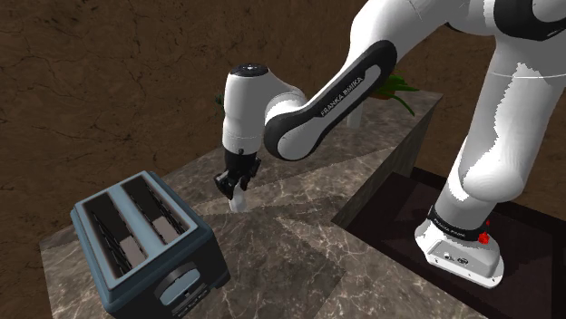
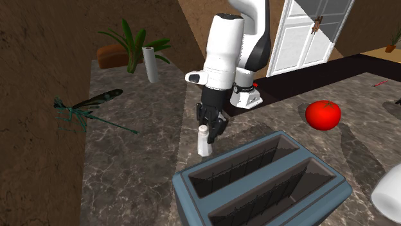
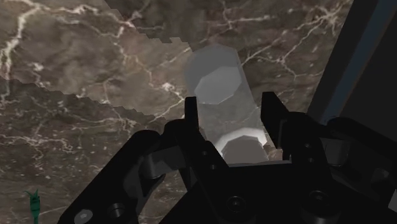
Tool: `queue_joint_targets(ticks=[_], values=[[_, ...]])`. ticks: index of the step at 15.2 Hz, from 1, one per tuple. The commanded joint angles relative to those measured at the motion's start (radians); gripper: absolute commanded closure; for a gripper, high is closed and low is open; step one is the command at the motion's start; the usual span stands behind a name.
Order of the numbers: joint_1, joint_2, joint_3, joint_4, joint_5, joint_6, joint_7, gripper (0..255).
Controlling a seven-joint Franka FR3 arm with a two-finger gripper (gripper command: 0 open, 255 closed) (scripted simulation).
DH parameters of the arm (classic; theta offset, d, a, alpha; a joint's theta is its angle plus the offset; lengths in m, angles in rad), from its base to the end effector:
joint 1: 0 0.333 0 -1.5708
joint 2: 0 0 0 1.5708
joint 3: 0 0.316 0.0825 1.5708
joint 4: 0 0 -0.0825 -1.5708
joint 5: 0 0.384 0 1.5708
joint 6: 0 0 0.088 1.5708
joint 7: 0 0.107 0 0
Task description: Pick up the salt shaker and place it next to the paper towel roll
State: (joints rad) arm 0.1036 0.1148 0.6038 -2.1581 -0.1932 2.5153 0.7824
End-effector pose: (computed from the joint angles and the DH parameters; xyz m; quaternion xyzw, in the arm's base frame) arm 0.4390 0.3710 0.3812 -0.9902 -0.0272 -0.1207 0.0645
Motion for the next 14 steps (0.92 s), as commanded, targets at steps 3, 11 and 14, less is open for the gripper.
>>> queue_joint_targets(ticks=[3,11,14], values=[[-0.007,-0.035,0.008,0.023,0.042,-0.05,-0.031,255],[-0.013,-0.092,0.012,0.078,0.103,-0.149,-0.077,255],[-0.015,-0.109,0.012,0.103,0.121,-0.187,-0.091,255]])
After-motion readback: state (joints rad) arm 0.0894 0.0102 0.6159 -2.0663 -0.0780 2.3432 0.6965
